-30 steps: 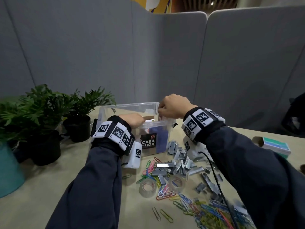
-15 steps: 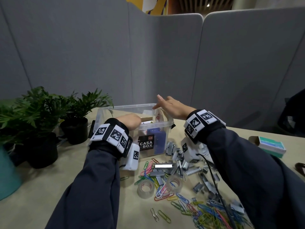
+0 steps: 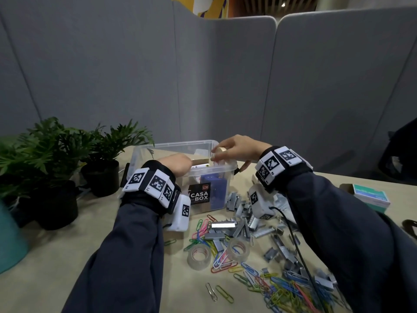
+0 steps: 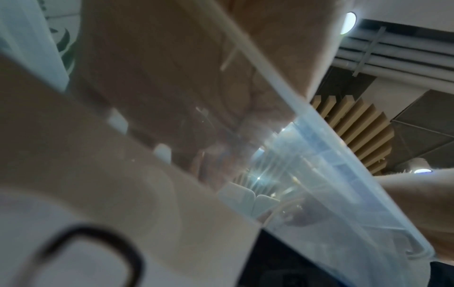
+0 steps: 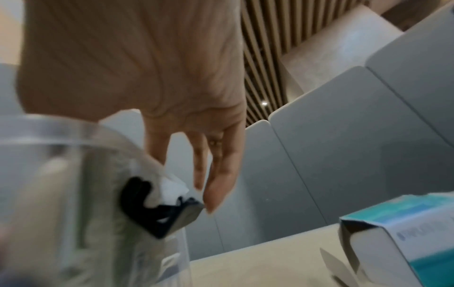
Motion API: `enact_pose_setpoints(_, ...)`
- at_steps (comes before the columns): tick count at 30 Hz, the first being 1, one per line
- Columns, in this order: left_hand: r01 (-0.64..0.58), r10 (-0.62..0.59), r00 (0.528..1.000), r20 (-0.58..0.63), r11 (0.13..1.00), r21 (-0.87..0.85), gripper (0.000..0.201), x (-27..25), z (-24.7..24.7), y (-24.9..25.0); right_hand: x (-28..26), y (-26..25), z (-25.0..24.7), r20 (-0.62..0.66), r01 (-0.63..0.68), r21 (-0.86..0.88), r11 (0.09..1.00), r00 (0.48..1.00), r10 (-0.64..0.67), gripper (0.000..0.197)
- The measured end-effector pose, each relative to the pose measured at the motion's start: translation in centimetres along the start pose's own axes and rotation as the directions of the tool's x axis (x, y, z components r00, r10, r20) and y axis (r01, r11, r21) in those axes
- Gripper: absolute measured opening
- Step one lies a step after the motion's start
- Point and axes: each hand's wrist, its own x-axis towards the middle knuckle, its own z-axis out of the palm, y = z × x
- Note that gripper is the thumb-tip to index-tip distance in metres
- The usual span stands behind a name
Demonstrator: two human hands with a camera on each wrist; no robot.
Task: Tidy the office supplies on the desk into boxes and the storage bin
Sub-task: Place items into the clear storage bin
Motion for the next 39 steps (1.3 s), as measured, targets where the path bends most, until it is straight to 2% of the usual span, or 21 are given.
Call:
enact_pose_setpoints(3,-0.03,0.03,1.0,0.003,0.999,0.022,0.04,0.0,-0.1,0.1,0.0,-0.7,0.3,-0.235,0.02,-0.292,0.956,0.968,-0.092,0.039)
enact_pose_setpoints(4,-0.031,0.031,0.999,0.007,0.999,0.016,0.04,0.1,-0.2,0.0,0.0,-1.1,0.4,-0.307,-0.004,-0.364,0.931,0.945,-0.116,0.035)
enact_pose_setpoints(6,-0.055,0.055,0.998,0.011,0.998,-0.03,0.037,0.1,-0.1,-0.2,-0.3,-2.1,0.6,-0.369,-0.032,-0.426,0.904,0.918,-0.141,0.019)
enact_pose_setpoints(8,-0.086,0.082,0.996,-0.036,0.989,-0.122,0.034,0.0,-0.1,-0.4,-0.2,-2.8,0.7,-0.441,-0.044,-0.429,0.902,0.882,-0.167,0.014)
enact_pose_setpoints(9,-0.09,0.082,0.995,-0.055,0.983,-0.162,0.035,0.0,-0.1,-0.4,-0.1,-3.0,0.6,-0.497,-0.031,-0.405,0.914,0.846,-0.192,0.016)
enact_pose_setpoints(11,-0.097,0.074,0.992,-0.098,0.959,-0.267,0.048,0.0,0.0,-0.7,0.3,-3.1,0.4,-0.59,0.059,-0.282,0.958,0.777,-0.221,0.021)
enact_pose_setpoints(12,-0.11,0.071,0.989,-0.126,0.936,-0.334,0.056,0.1,0.0,-0.7,0.5,-3.0,0.3,-0.602,0.118,-0.199,0.973,0.769,-0.216,0.022)
enact_pose_setpoints(14,-0.176,0.09,0.975,-0.203,0.871,-0.459,0.06,0.4,0.0,-0.9,0.8,-2.9,0.2,-0.566,0.177,-0.071,0.982,0.803,-0.186,0.025)
enact_pose_setpoints(16,-0.222,0.106,0.963,-0.249,0.835,-0.503,0.053,0.4,-0.1,-1.1,0.9,-2.7,0.4,-0.519,0.198,-0.002,0.98,0.837,-0.17,0.026)
enact_pose_setpoints(19,-0.247,0.117,0.951,-0.286,0.844,-0.476,0.03,0.8,0.3,-1.8,0.6,-2.5,0.6,-0.423,0.248,0.053,0.967,0.883,-0.203,0.026)
enact_pose_setpoints(21,-0.267,0.108,0.93,-0.352,0.856,-0.442,0.02,0.8,0.4,-2.0,0.3,-2.4,0.4,-0.343,0.26,0.065,0.963,0.913,-0.223,0.026)
enact_pose_setpoints(25,-0.261,0.042,0.876,-0.481,0.878,-0.4,0.027,0.1,0.3,-1.9,-0.5,-2.5,-0.3,-0.117,0.28,0.048,0.959,0.955,-0.273,0.025)
enact_pose_setpoints(29,-0.295,-0.053,0.83,-0.556,0.803,-0.517,0.022,-0.8,0.1,-1.5,-1.0,-2.7,-0.2,0.049,0.26,0.072,0.963,0.963,-0.264,0.035)
enact_pose_setpoints(31,-0.289,-0.115,0.819,-0.562,0.763,-0.578,0.021,-1.4,0.0,-1.0,-1.0,-2.5,0.1,0.064,0.254,0.013,0.967,0.965,-0.254,0.032)
enact_pose_setpoints(34,-0.283,-0.151,0.803,-0.576,0.755,-0.592,0.012,-1.5,0.0,-0.8,-0.9,-2.5,0.6,0.02,0.242,-0.078,0.967,0.97,-0.242,0.034)
enact_pose_setpoints(35,-0.282,-0.149,0.802,-0.579,0.759,-0.586,0.011,-1.5,0.1,-0.9,-0.8,-2.5,0.9,-0.018,0.223,-0.053,0.973,0.974,-0.225,0.041)
enact_pose_setpoints(37,-0.272,-0.146,0.806,-0.573,0.769,-0.578,0.011,-1.6,0.0,-0.8,-0.7,-2.7,1.4,-0.109,0.189,0.109,0.976,0.978,-0.177,0.054)
enact_pose_setpoints(39,-0.269,-0.127,0.826,-0.55,0.768,-0.581,0.012,-1.7,-0.1,-0.8,-0.7,-2.9,1.8,-0.186,0.217,0.285,0.934,0.968,-0.168,0.055)
